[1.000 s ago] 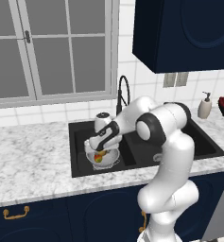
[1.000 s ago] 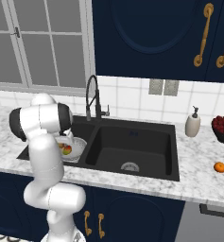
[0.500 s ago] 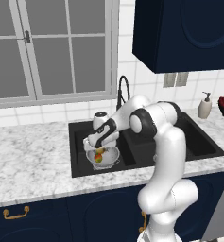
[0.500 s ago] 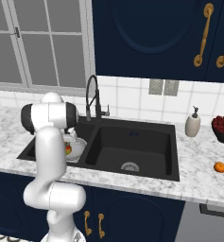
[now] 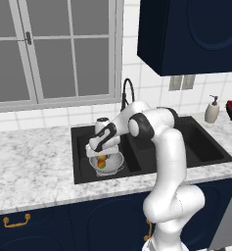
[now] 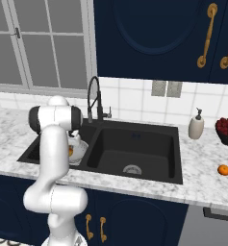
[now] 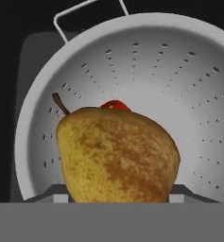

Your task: Put the colander in the sink, put the tangerine, pear, mango in the colander, and turn on the sink faucet and pour water over the colander.

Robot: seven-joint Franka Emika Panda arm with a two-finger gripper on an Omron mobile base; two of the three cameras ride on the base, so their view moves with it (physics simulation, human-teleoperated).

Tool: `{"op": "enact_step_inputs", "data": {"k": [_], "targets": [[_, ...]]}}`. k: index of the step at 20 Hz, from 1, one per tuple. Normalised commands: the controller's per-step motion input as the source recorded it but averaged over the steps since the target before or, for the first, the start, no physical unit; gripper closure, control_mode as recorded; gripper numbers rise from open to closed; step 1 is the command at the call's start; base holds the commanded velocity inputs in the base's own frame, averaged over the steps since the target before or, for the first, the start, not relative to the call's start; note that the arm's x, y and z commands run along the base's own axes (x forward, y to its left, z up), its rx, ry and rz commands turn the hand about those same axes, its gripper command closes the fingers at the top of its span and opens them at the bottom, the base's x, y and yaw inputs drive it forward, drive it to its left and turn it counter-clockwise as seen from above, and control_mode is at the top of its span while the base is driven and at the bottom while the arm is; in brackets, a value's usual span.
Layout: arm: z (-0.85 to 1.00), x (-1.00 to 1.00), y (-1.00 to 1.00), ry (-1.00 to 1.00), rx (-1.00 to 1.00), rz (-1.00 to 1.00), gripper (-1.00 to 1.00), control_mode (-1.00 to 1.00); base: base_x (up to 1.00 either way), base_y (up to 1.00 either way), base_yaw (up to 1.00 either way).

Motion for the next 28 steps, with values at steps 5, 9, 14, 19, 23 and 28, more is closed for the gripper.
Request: {"op": "enact_step_inputs", "data": {"k": [5,9,14,19,23,28], "targets": [[-0.25,0.22,0.0,0.05,0.0,0.0,-1.0,-1.0,0.0,0.0,0.0],[-0.01,0.0,0.0,0.01,0.0,0.0,-1.0,-1.0,0.0,0.0,0.0],[0.0,0.0,0.0,0.0,0.0,0.0,-1.0,-1.0,0.0,0.0,0.0],[0.01,-0.13,-0.35,0.0,0.0,0.0,-1.0,-1.0,0.0,0.0,0.0],[0.15,-0.32,-0.64,0.0,0.0,0.0,-1.0,-1.0,0.0,0.0,0.0],[0.31,-0.8,-0.32,-0.03,0.0,0.0,-1.0,-1.0,0.0,0.0,0.0]]}}
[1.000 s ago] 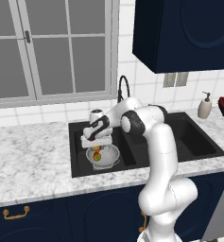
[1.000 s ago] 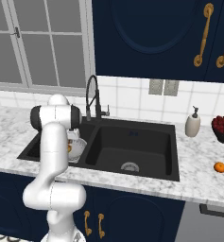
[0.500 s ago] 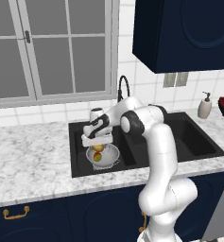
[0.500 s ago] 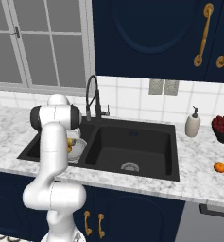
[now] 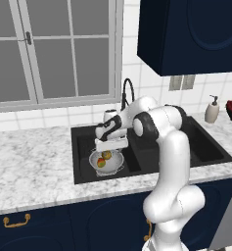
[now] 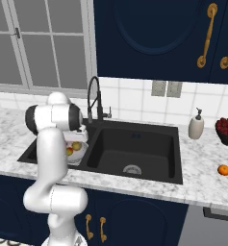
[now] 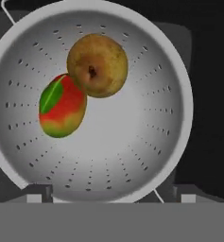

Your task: Put the colander in the sink, put the tangerine, pear, mango in the colander, and turn on the sink faucet and pour water over the colander.

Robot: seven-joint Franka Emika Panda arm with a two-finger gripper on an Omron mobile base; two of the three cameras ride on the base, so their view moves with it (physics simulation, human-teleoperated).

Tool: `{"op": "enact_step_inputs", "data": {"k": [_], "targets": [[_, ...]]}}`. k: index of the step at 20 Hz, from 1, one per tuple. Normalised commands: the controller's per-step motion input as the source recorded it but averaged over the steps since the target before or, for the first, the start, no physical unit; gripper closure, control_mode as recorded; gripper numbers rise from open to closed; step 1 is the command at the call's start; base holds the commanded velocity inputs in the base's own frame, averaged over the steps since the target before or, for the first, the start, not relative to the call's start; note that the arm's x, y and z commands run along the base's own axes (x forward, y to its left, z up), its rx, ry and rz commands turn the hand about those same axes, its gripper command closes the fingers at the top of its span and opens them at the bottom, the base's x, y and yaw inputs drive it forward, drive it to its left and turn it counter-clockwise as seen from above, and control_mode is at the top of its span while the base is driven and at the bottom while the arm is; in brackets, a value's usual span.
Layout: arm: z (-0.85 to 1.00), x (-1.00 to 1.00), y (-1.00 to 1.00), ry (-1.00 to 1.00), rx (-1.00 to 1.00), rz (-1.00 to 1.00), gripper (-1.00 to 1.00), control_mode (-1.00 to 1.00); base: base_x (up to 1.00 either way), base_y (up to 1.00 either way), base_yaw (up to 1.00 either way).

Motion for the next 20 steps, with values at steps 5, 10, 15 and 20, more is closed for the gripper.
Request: {"op": "enact_step_inputs", "data": {"k": [5,10,15,20], "targets": [[0.56,-0.87,0.0,-0.12,0.0,0.0,-1.0,-1.0,0.0,0.0,0.0],[0.86,-0.64,-0.02,-0.15,0.0,0.0,-1.0,-1.0,0.0,0.0,0.0],[0.88,-0.55,-0.42,-0.07,0.04,0.0,-1.0,-1.0,0.0,0.0,0.0],[0.73,-0.4,-0.97,0.0,0.07,0.0,-1.0,-1.0,0.0,0.0,0.0]]}}
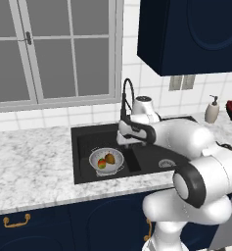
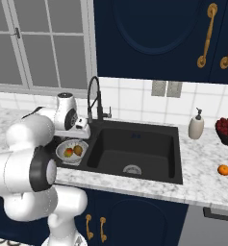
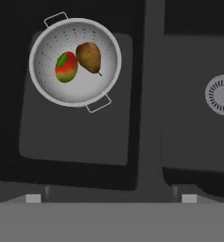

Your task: Put the colander in the sink, put the tangerine, pear, mango in the colander, and turn on the sink faucet and pour water over the colander.

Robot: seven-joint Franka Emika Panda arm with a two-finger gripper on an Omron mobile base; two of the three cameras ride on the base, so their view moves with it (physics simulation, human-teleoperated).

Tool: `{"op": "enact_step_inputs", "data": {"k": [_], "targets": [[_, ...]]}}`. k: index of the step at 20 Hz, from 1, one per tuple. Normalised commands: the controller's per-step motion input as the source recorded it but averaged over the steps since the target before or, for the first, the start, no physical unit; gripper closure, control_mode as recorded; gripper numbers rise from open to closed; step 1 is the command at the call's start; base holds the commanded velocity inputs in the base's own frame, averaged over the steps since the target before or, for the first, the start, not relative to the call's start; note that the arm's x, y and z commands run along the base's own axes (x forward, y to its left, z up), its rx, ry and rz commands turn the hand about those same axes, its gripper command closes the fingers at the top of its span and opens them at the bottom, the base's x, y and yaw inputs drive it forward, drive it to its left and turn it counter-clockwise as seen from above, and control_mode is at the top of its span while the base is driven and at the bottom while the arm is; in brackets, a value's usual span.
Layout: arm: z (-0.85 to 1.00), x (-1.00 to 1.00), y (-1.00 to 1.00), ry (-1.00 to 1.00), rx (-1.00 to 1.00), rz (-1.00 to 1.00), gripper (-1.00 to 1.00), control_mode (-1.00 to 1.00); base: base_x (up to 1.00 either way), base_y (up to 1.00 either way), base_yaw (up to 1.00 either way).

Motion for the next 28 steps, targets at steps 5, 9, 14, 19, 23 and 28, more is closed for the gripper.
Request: {"op": "enact_step_inputs", "data": {"k": [5,9,14,19,23,28], "targets": [[0.55,-0.2,-1.0,0.03,0.08,-0.01,-1.0,-1.0,0.0,0.0,0.0],[0.4,0.0,-1.0,0.11,0.05,-0.04,-1.0,-1.0,0.0,0.0,0.0],[0.19,0.0,-1.0,0.13,0.0,-0.1,-1.0,-1.0,0.0,0.0,0.0],[0.01,0.0,-1.0,0.12,0.0,-0.17,-1.0,-1.0,0.0,0.0,0.0],[0.0,0.0,-1.0,0.15,0.0,-0.23,-1.0,-1.0,0.0,0.0,0.0],[0.0,0.0,-1.0,0.16,0.0,-0.25,-1.0,-1.0,0.0,0.0,0.0]]}}
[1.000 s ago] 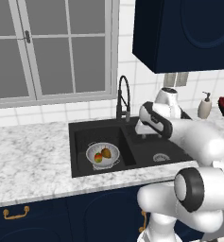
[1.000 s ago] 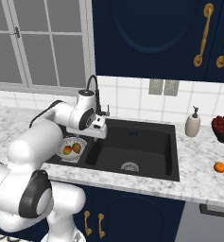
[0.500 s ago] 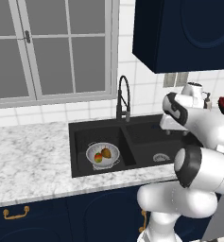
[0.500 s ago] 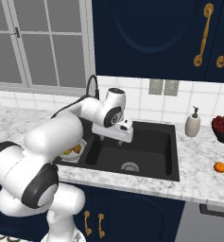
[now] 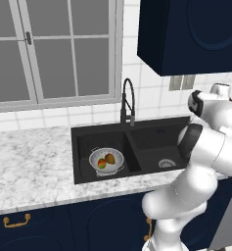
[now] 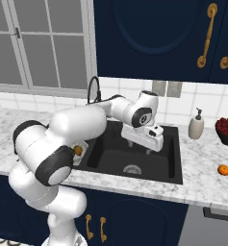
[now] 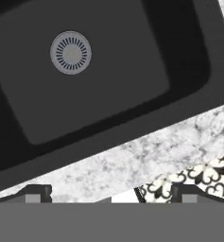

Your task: Put the colander in the sink, put the tangerine, pear, mango in the colander, and turn on the sink faucet and pour water over the colander.

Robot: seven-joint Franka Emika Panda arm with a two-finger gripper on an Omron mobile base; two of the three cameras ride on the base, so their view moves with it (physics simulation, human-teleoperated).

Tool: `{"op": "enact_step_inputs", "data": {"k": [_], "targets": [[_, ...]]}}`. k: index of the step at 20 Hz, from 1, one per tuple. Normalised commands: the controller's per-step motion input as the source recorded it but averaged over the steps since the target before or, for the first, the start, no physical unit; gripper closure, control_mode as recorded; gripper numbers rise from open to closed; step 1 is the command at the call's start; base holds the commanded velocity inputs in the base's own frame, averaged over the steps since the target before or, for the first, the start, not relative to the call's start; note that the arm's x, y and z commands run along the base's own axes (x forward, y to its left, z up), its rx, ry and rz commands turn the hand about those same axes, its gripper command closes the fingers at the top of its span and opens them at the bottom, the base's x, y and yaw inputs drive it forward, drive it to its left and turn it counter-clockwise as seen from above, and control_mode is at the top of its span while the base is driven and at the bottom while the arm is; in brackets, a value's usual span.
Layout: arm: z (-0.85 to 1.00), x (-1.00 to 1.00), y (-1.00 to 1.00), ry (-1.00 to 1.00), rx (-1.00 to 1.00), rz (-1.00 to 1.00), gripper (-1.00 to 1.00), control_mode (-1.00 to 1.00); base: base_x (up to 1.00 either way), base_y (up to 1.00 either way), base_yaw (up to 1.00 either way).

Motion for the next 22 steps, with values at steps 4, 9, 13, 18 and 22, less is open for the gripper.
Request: {"op": "enact_step_inputs", "data": {"k": [4,9,13,18,22], "targets": [[0.0,0.0,-0.97,0.15,0.0,-0.28,-1.0,-1.0,0.0,0.0,0.0],[-0.11,0.0,-0.92,0.11,0.0,-0.26,-1.0,-1.0,0.0,0.0,0.0],[-0.37,0.0,-0.78,0.0,0.0,-0.21,-1.0,-1.0,0.0,0.0,0.0],[-0.39,-0.01,-0.54,-0.13,-0.01,-0.05,-1.0,-1.0,0.0,0.0,0.0],[-0.21,-0.18,-0.14,-0.27,-0.18,0.0,-1.0,-1.0,0.0,0.0,0.0]]}}
